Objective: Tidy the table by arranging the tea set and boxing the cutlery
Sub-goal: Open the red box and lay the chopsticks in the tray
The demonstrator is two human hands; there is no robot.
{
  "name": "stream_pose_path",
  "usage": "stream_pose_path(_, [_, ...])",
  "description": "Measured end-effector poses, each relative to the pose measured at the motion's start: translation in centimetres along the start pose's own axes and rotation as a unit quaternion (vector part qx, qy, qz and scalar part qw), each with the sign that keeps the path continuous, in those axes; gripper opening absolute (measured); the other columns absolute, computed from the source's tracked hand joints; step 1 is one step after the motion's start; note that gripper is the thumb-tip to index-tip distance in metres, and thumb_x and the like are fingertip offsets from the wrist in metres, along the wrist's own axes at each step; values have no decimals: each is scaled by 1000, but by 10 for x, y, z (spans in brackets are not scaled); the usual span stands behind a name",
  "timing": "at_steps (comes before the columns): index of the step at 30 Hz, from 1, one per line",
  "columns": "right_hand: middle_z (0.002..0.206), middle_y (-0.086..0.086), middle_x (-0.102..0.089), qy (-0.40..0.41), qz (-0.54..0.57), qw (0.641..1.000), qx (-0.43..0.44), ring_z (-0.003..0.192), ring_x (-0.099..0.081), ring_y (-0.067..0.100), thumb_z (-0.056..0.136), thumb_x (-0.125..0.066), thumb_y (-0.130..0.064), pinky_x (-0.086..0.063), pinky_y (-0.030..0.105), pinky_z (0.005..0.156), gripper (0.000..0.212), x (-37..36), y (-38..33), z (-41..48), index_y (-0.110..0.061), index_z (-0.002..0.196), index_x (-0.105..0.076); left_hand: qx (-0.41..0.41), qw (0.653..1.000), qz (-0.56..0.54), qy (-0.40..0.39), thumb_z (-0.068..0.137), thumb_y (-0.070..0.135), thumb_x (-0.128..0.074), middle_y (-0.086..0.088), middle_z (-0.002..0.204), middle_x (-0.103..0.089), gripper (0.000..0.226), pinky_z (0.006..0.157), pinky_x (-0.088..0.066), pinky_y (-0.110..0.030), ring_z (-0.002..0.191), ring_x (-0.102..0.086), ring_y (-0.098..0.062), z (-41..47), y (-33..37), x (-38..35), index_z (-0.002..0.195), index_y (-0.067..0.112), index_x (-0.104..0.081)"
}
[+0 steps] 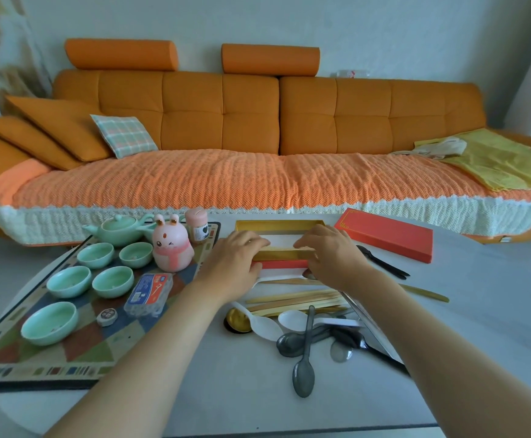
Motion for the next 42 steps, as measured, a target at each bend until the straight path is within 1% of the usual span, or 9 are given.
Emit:
stream_pose_path(2, [105, -8, -58, 9, 24, 999, 37, 101, -54, 15, 86, -59, -10, -46, 38, 88, 28, 9, -7, -2, -27, 105, -72, -15, 999, 2, 37, 89, 21, -62, 5, 118, -54, 32, 88, -37, -32, 110, -49, -18, -2, 4, 6, 121, 23, -61])
stream_pose_path(5, [98, -16, -61, -120, 58, 991, 26, 86, -57, 1, 89, -55, -14, -53, 27, 82, 27, 22, -21, -9, -30, 102, -72, -8, 999, -26, 17, 92, 24, -59, 11, 103, -58, 19, 72, -39, -26, 94, -54, -11, -9, 13, 13, 110, 26, -62])
stream_pose_path(8, [102, -19, -67, -219, 39, 975, 14, 91, -61, 1, 89, -57, -24, -53, 26, 86, 24, 20, -27, -15, -37, 100, -72, 17, 996, -52, -69, 93, 32, -55, 14, 97, -58, 16, 70, -45, -26, 90, -56, -9, -18, 20, 13, 106, 32, -65])
stream_pose_path(11, [111, -17, -69, -241, 20, 970, 6, 101, -62, 4, 90, -60, -27, -53, 32, 92, 21, 17, -30, -19, -36, 104, -73, 21, 992, -43, -115, 94, 39, -56, 15, 102, -57, 23, 75, -42, -26, 94, -55, -10, -23, 25, 11, 112, 34, -69])
stream_pose_path(25, [108, -13, -68, -214, 35, 976, -9, 92, -58, 6, 90, -66, -33, -51, 28, 83, 15, 3, -38, -15, -30, 104, -73, 14, 992, -17, -127, 89, 32, -65, 14, 101, -59, 11, 75, -37, -25, 94, -49, -9, -19, 33, 9, 93, 31, -75])
stream_pose_path(30, [111, -9, -68, -200, 31, 979, -16, 91, -58, 10, 93, -62, -33, -50, 28, 79, 19, 2, -37, -13, -30, 109, -72, 39, 992, -15, -116, 94, 25, -55, 8, 105, -60, 15, 80, -45, -28, 98, -54, -14, -18, 24, 12, 101, 26, -68])
stream_pose_path(34, [108, -3, -69, -184, 68, 980, -41, 88, -62, 16, 99, -51, -31, -54, 34, 79, 24, 3, -36, -11, -28, 116, -68, 80, 995, -37, -53, 98, 22, -52, 6, 99, -63, 8, 76, -49, -34, 90, -58, -16, -15, 5, 23, 98, 23, -59])
stream_pose_path(38, [79, -2, -62, -147, 147, 976, -67, 59, -49, 12, 100, -47, -20, -38, 24, 52, 20, 4, -34, -8, -23, 101, -66, 109, 992, -48, 42, 98, 13, -45, 5, 95, -57, 9, 68, -39, -32, 87, -51, -16, -14, -11, 33, 95, 18, -52])
stream_pose_path(42, [93, -4, -64, -32, 203, 975, -85, 64, -59, 9, 100, -44, -6, -49, 22, 58, 29, 8, -27, 3, -15, 115, -68, 110, 987, -32, 115, 97, 14, -49, 3, 94, -59, 7, 70, -37, -35, 88, -51, -22, -11, -14, 34, 97, 15, -55])
Point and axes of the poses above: each hand's wrist, its own z-axis towards the middle knuckle, its own x-axis out of the back of the hand, y = z × x, the point moved 1 cm from there along z, towards the middle knuckle
